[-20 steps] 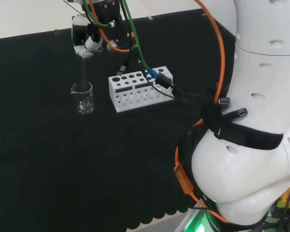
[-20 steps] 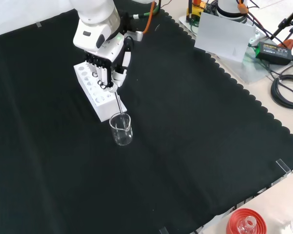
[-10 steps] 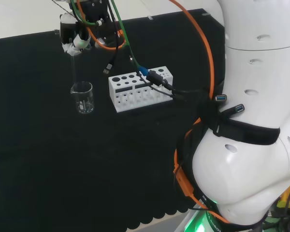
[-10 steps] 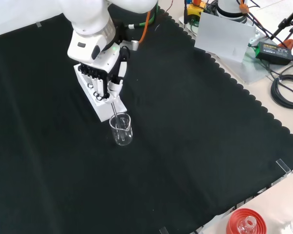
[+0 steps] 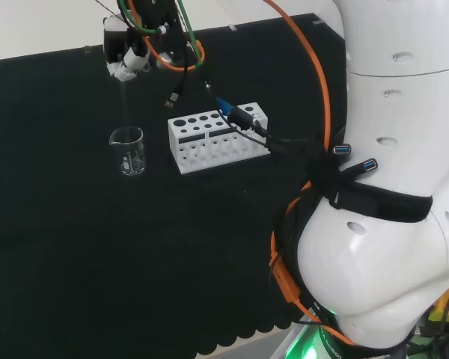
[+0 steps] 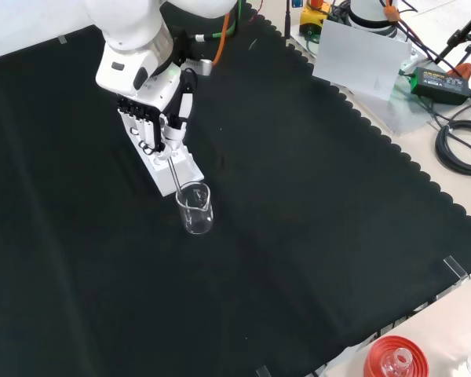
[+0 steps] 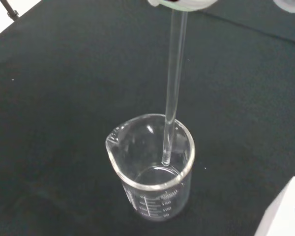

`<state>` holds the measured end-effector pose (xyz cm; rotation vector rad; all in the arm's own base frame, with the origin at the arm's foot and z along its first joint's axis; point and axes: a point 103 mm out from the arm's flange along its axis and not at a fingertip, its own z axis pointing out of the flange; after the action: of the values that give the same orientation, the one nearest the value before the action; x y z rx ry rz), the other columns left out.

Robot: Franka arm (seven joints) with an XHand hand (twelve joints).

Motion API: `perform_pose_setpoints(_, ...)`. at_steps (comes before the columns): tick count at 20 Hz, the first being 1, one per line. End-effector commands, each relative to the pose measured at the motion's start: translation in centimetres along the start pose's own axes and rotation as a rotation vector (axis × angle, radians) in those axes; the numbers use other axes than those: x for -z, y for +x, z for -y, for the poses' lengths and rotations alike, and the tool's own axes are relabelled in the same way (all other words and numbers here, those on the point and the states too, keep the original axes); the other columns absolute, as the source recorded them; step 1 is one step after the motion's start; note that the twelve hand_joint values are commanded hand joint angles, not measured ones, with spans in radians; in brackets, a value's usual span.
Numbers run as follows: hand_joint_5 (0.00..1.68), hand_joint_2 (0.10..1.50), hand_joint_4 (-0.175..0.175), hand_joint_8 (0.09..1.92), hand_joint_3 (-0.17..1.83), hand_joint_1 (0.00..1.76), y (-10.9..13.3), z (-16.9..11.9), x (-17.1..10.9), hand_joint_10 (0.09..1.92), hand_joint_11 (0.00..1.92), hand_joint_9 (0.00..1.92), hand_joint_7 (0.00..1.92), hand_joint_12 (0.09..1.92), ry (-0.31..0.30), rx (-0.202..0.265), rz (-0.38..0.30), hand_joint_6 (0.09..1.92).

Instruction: Stir in the beaker to the left of the white test tube rack with the glass rod.

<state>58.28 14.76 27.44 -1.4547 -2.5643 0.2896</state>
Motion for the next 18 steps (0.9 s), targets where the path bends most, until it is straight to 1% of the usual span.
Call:
perform_pose_setpoints(1, 1.24, 1.07, -0.175, 0.58, -0.17, 1.31, -1.4, 2.8, -0.9, 0.49, 1.52, 1.66, 1.29, 0.73, -0.005, -0.038, -0.019, 0.56)
perform_pose_setpoints(2, 1.24, 1.07, -0.175, 0.58, -0.17, 1.31, -1.2, 2.7, -0.9, 0.49, 1.52, 1.66, 1.29, 0.73, 0.007, -0.037, -0.023, 0.56)
perform_pose_setpoints(3, 1.24, 1.07, -0.175, 0.58, -0.17, 1.31, -1.1, 2.7, -0.9, 0.49, 1.52, 1.66, 1.29, 0.73, 0.007, -0.035, -0.026, 0.56)
perform_pose_setpoints(7, 1.24, 1.07, -0.175, 0.58, -0.17, 1.31, -0.1, 3.5, -1.2, 0.49, 1.52, 1.66, 1.29, 0.73, -0.021, -0.039, -0.036, 0.56)
perform_pose_setpoints(9, 1.24, 1.07, -0.175, 0.58, -0.17, 1.31, 0.7, 3.4, -1.3, 0.49, 1.52, 1.66, 1.29, 0.73, -0.012, -0.03, -0.035, 0.56)
perform_pose_setpoints(12, 1.24, 1.07, -0.175, 0.58, -0.17, 1.31, 1.8, 2.4, -1.2, 0.49, 1.52, 1.66, 1.29, 0.73, 0.004, -0.007, -0.032, 0.56)
perform_pose_setpoints(14, 1.24, 1.07, -0.175, 0.58, -0.17, 1.31, 2.3, 1.6, -1.0, 0.49, 1.52, 1.66, 1.29, 0.73, 0.004, 0.006, -0.032, 0.56)
perform_pose_setpoints(18, 1.24, 1.07, -0.175, 0.58, -0.17, 1.31, 2.6, 0.0, -0.7, 0.49, 1.51, 1.66, 1.29, 0.73, 0.009, 0.026, -0.029, 0.56)
